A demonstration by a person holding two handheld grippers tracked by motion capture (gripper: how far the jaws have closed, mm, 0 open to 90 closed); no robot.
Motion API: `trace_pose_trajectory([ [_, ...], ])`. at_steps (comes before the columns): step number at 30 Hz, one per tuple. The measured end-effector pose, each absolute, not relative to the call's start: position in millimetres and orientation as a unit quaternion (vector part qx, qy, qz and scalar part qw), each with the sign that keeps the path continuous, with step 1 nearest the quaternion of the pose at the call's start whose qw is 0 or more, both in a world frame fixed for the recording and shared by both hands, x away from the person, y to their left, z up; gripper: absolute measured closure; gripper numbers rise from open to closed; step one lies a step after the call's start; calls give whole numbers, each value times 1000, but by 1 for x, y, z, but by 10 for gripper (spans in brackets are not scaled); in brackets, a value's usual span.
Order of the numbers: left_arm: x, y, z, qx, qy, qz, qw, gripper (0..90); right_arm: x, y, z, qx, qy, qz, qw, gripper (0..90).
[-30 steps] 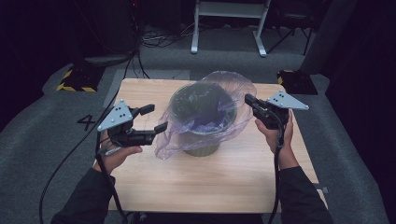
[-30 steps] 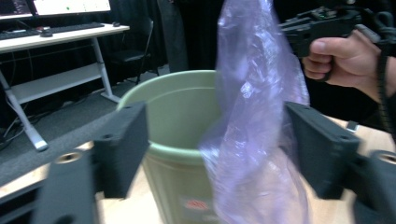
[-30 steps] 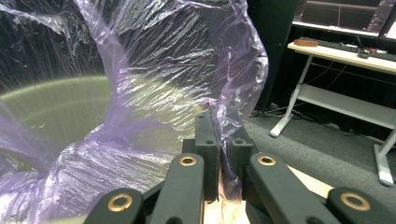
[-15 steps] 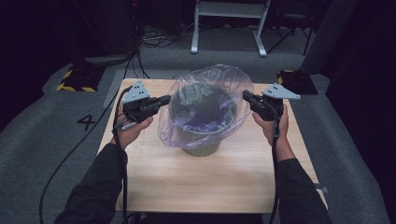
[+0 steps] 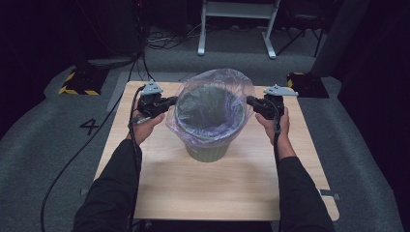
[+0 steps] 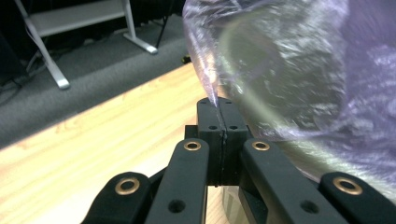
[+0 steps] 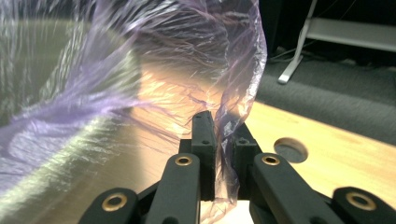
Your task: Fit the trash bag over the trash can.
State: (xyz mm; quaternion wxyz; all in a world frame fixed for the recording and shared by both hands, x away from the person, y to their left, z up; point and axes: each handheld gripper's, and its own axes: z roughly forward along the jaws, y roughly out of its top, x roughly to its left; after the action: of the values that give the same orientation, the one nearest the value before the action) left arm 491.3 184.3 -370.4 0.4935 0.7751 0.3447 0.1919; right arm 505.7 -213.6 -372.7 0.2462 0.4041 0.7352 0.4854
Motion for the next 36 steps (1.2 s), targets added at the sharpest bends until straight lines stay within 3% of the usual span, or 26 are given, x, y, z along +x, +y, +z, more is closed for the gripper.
trace_pose_trajectory([
  [23, 498, 190, -439, 789, 385, 135, 459, 878, 510, -219, -424, 428, 759, 450, 195, 845],
  [29, 477, 205, -437, 783, 371, 151, 476, 623, 493, -229, -422, 390, 764, 451, 247, 600],
  [36, 445, 227, -424, 785, 350, 176, 480, 291, 473, -250, -407, 361, 767, 464, 257, 438],
])
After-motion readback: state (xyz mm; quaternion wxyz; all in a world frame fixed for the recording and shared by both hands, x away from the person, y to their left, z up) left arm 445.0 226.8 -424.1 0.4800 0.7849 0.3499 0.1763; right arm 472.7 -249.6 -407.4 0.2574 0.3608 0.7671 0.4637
